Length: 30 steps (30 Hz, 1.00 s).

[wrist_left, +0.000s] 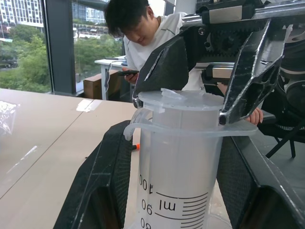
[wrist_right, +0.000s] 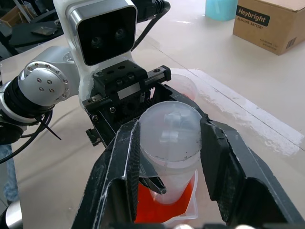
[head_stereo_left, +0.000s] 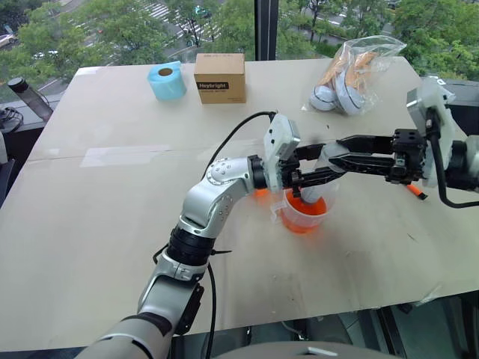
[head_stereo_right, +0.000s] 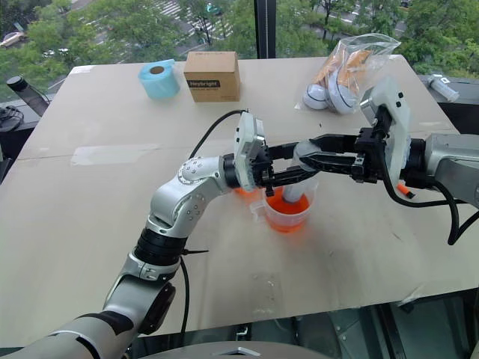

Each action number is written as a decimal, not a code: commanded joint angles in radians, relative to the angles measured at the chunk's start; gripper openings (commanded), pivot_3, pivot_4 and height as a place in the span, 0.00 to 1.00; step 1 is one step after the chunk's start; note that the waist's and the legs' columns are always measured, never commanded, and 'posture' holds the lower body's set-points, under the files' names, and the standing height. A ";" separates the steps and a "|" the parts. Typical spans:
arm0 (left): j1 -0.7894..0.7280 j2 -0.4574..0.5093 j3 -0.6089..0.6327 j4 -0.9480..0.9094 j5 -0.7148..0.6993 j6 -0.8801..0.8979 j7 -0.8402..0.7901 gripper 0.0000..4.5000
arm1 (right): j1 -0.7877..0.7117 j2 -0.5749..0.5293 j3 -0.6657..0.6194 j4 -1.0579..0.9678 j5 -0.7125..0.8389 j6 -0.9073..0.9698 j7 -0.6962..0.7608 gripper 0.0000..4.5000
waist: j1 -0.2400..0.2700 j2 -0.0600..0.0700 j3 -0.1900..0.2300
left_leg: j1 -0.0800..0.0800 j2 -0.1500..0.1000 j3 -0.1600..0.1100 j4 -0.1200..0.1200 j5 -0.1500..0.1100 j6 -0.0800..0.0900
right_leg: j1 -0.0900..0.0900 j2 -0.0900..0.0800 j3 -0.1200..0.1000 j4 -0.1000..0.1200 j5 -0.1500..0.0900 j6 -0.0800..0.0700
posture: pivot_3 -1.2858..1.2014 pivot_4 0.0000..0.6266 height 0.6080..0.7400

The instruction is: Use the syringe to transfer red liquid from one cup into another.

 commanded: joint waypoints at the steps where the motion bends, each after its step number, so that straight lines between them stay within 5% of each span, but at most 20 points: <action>1: 0.006 -0.003 -0.020 -0.025 0.008 -0.016 -0.004 0.45 | -0.009 0.003 -0.019 -0.023 -0.006 -0.013 0.004 0.30 | 0.000 0.000 0.000 | 0.000 0.000 0.000 0.000 0.000 0.000 | 0.000 0.000 0.000 0.000 0.000 0.000 | 0.52 0.24 1.00; 30: 0.053 0.000 -0.074 -0.014 0.046 -0.045 -0.005 0.45 | -0.111 -0.009 -0.185 0.174 0.170 0.031 -0.075 0.30 | 0.000 0.000 0.000 | 0.000 0.000 0.000 0.000 0.000 0.000 | 0.000 0.000 0.000 0.000 0.000 0.000 | 0.52 0.24 1.00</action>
